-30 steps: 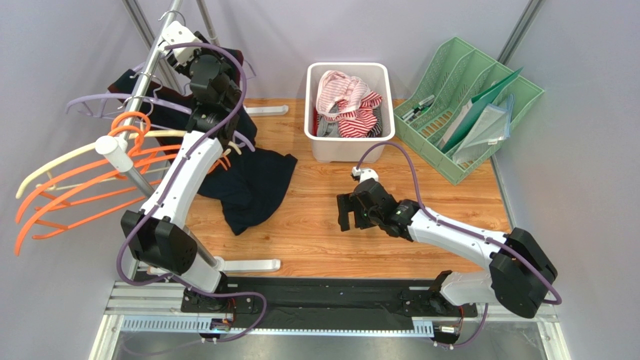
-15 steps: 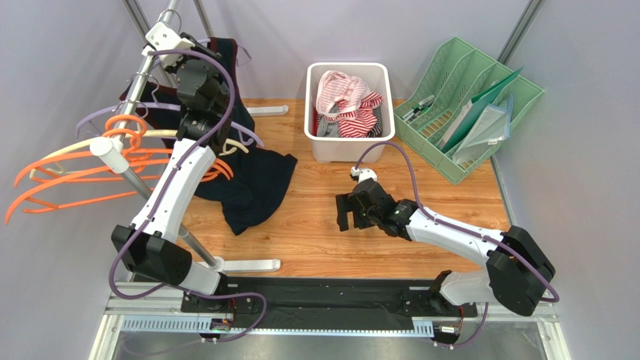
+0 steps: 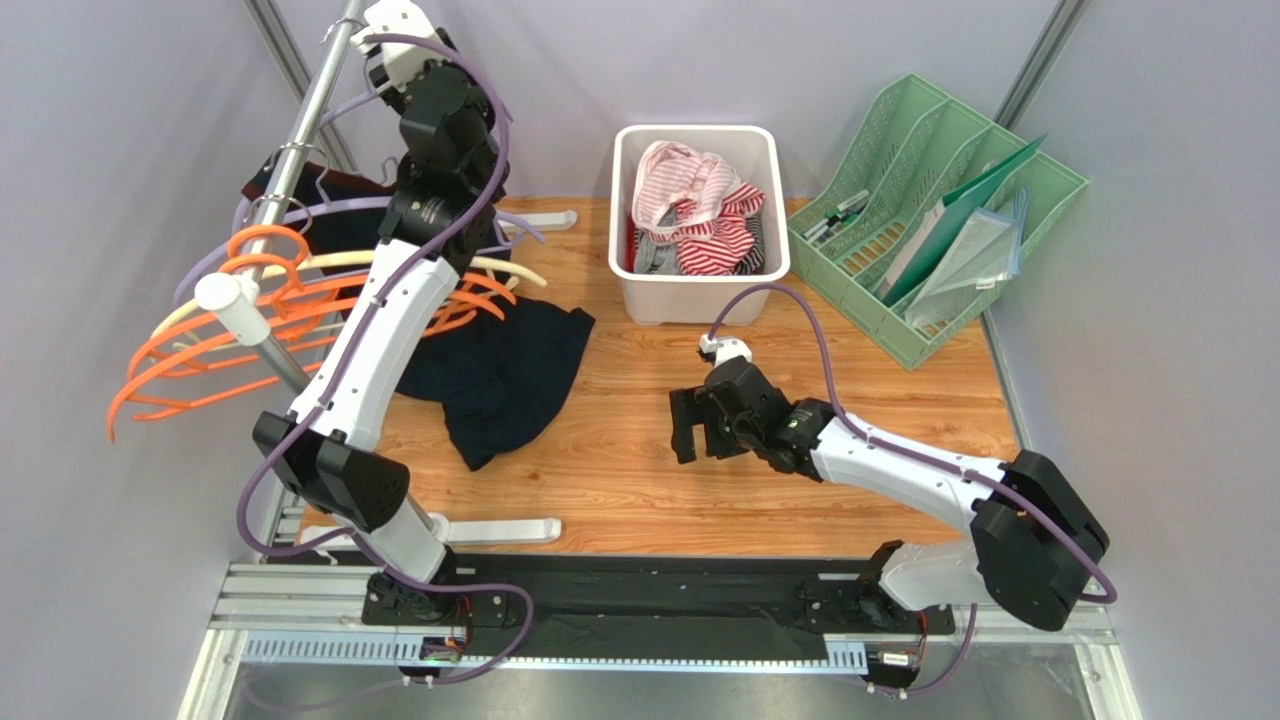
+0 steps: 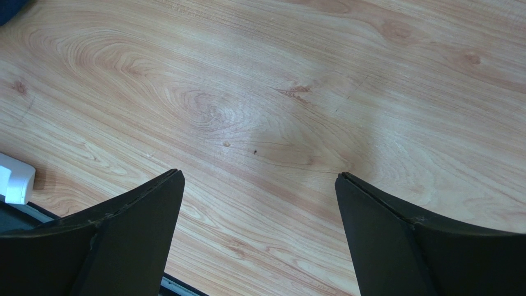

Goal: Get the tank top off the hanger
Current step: Pick up the hanger from the clothesline.

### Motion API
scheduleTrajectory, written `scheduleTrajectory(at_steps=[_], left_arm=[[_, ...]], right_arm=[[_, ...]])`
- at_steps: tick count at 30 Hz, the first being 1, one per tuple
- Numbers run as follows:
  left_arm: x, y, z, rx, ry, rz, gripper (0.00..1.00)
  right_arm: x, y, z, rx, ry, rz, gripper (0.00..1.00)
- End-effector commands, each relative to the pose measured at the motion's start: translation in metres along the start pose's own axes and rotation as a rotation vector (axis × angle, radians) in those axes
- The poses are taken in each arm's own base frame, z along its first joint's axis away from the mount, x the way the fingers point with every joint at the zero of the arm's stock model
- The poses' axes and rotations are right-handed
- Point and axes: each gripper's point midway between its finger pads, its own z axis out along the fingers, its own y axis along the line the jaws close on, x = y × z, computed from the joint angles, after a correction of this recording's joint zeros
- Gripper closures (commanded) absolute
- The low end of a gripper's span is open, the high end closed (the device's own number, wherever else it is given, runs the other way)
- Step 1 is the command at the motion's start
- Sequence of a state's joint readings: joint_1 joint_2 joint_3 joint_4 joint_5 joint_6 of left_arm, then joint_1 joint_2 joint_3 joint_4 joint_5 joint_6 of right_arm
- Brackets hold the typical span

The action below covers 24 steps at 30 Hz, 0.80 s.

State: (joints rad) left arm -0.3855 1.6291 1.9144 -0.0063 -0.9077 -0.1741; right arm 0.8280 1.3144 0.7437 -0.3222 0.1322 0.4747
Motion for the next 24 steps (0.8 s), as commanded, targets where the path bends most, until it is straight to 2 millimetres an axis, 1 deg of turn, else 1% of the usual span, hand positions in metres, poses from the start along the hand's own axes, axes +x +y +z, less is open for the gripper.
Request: scheduleTrajectory(at_steps=[1, 2, 3, 4, 5, 6, 7, 8, 10, 11, 12, 13, 14, 15, 17, 20, 21, 22, 23, 24], left_arm=[[0.042, 0.004, -0.001, 0.068, 0.132, 0.324, 0.49], [0.044, 0.000, -0.003, 0.122, 0.142, 0.409, 0.49], [0.047, -0.007, -0.006, 0.184, 0.155, 0.436, 0.49], [0.051, -0.007, -0.009, 0.220, 0.179, 0.480, 0.49], [0.050, -0.017, -0.013, 0.307, 0.180, 0.525, 0.49], [0.044, -0.022, -0.019, 0.362, 0.178, 0.544, 0.49], [0.047, -0.024, -0.026, 0.417, 0.203, 0.584, 0.49], [0.034, -0.032, -0.032, 0.492, 0.180, 0.601, 0.49], [0.027, -0.033, -0.044, 0.569, 0.196, 0.637, 0.46], [0.011, -0.045, -0.053, 0.664, 0.167, 0.641, 0.45], [0.018, -0.041, -0.063, 0.710, 0.223, 0.682, 0.45], [0.014, -0.042, -0.068, 0.740, 0.234, 0.692, 0.44], [-0.004, -0.048, -0.073, 0.777, 0.206, 0.685, 0.44], [-0.001, -0.042, -0.079, 0.792, 0.240, 0.705, 0.44], [-0.010, -0.038, -0.084, 0.799, 0.232, 0.721, 0.43], [-0.008, -0.025, -0.085, 0.762, 0.270, 0.739, 0.43], [-0.005, -0.022, -0.089, 0.764, 0.289, 0.740, 0.43], [0.001, -0.021, -0.090, 0.761, 0.311, 0.731, 0.42], [-0.004, -0.017, -0.093, 0.752, 0.310, 0.718, 0.41], [-0.005, -0.015, -0.095, 0.748, 0.311, 0.706, 0.40]], right_arm=[[-0.019, 0.013, -0.002, -0.041, -0.061, 0.016, 0.01], [-0.018, 0.012, -0.002, -0.039, -0.057, 0.015, 0.01], [-0.019, 0.014, -0.002, -0.045, -0.059, 0.014, 0.01], [-0.020, 0.013, -0.003, -0.044, -0.064, 0.010, 0.01], [-0.021, 0.015, -0.003, -0.055, -0.071, 0.009, 0.01], [-0.023, 0.016, -0.003, -0.059, -0.075, 0.007, 0.01], [-0.023, 0.016, -0.003, -0.060, -0.078, 0.000, 0.01], [-0.024, 0.018, -0.003, -0.066, -0.083, -0.002, 0.01], [-0.026, 0.019, -0.003, -0.072, -0.081, -0.005, 0.01], [-0.027, 0.022, -0.004, -0.084, -0.083, -0.001, 0.01], [-0.025, 0.027, -0.006, -0.112, -0.076, -0.004, 0.01], [-0.026, 0.030, -0.008, -0.133, -0.081, -0.001, 0.01], [-0.023, 0.032, -0.009, -0.151, -0.080, -0.001, 0.01], [-0.023, 0.036, -0.013, -0.173, -0.083, -0.003, 0.01], [-0.017, 0.035, -0.015, -0.185, -0.075, -0.009, 0.01], [-0.019, 0.034, -0.022, -0.195, -0.096, -0.011, 0.01], [-0.020, 0.035, -0.023, -0.199, -0.103, -0.011, 0.01], [-0.021, 0.042, -0.029, -0.239, -0.101, -0.014, 0.01], [-0.023, 0.046, -0.033, -0.255, -0.102, -0.015, 0.01], [-0.034, 0.052, -0.039, -0.274, -0.123, -0.012, 0.01]])
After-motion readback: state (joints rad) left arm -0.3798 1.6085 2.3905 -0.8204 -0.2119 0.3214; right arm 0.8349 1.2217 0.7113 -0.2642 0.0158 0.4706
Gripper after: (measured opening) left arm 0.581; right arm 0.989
